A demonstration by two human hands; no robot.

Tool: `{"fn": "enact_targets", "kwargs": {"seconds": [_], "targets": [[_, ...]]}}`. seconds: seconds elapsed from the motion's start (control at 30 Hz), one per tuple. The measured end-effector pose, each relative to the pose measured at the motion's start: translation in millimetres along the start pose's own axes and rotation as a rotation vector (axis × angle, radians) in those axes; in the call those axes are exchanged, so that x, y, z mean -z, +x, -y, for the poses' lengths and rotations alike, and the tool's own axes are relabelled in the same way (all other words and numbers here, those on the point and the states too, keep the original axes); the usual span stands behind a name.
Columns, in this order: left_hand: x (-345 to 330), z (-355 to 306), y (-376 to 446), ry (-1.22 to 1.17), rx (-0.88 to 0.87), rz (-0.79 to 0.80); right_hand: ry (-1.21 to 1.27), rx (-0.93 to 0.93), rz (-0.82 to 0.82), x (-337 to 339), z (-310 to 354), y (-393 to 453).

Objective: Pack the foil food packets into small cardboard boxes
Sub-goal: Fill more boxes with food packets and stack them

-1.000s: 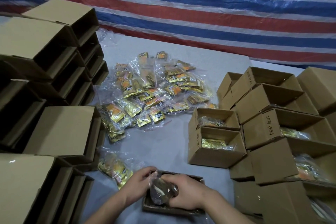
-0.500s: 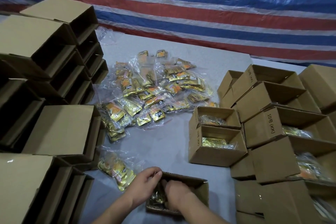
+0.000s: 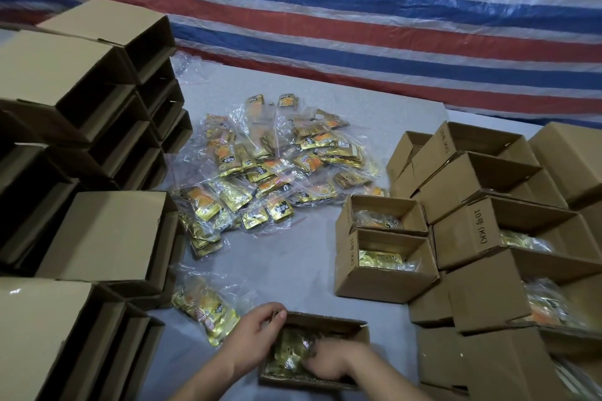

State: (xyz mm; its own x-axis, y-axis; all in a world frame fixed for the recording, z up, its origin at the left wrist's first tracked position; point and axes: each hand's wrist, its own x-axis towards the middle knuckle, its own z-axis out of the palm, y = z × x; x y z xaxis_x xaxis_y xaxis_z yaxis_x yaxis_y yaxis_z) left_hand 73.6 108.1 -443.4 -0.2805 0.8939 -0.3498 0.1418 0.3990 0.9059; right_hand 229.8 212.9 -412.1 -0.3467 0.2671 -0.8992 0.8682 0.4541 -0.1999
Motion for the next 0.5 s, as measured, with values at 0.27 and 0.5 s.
{"fn": "enact_targets", "kwargs": {"seconds": [0.27, 0.5], "targets": [[-2, 4, -2, 0.018, -0.008, -0.046, 0.070, 0.011, -0.047, -9, 11, 0], [-5, -2, -1, 0.034, 0.015, -0.060, 0.106, 0.031, -0.306, 8, 10, -13]]}}
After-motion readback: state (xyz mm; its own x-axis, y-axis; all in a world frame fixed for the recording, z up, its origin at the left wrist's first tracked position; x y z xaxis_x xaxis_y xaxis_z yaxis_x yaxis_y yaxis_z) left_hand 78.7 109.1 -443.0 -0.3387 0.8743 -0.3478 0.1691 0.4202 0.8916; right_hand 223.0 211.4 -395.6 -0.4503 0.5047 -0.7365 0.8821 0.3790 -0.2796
